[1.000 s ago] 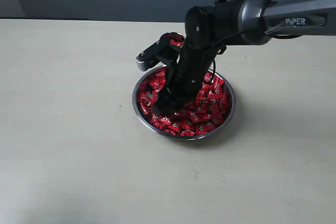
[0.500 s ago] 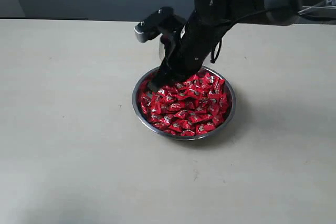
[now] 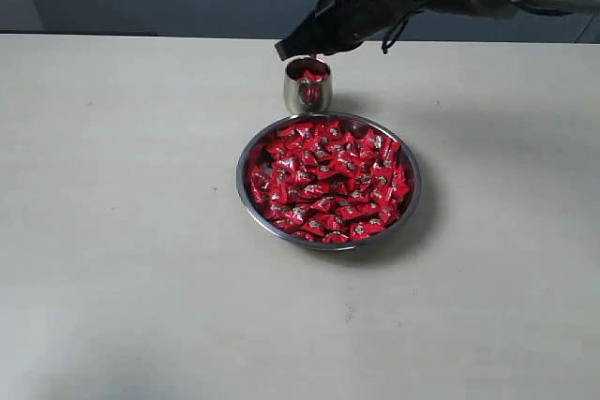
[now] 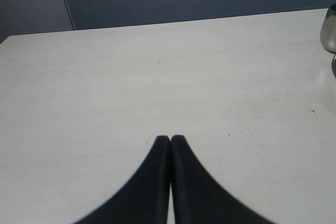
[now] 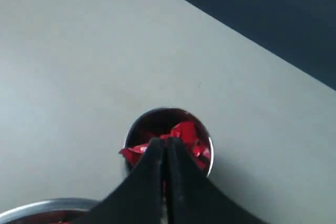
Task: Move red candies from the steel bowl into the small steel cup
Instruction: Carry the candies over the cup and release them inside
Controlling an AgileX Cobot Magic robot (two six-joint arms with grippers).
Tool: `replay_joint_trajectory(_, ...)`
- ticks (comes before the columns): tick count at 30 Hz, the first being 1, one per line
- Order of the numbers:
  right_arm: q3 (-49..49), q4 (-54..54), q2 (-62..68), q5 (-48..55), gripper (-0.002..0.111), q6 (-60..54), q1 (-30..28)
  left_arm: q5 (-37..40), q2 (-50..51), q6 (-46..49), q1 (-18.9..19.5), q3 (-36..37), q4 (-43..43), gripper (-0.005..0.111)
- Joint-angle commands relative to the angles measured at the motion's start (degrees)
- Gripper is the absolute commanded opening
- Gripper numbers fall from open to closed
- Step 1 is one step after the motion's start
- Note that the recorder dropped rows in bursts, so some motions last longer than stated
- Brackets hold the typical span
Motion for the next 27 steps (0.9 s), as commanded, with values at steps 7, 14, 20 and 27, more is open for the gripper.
replay_joint_trajectory(7,-9.45,2.51,8.64,3.95,0.001,0.02,-1.0,-0.31,-0.27,-0.1,-0.46,-0.48,0.11,0.0)
replay_joint_trajectory(14,-9.45,2.51,8.74,6.04,0.019,-0.25,-1.0,-0.31,-0.27,-0.1,-0.46,-0.48,0.11,0.0)
replay_joint_trajectory(20,-9.45,2.4,7.06,8.49,0.043,-0.25,-1.0,-0.31,-0.27,-0.1,-0.46,-0.48,0.11,0.0)
replay_joint_trajectory(27,-9.45,2.31,1.24,17.92,0.027,-0.25,-1.0,-0.31,-0.27,-0.1,-0.46,-0.48,0.11,0.0)
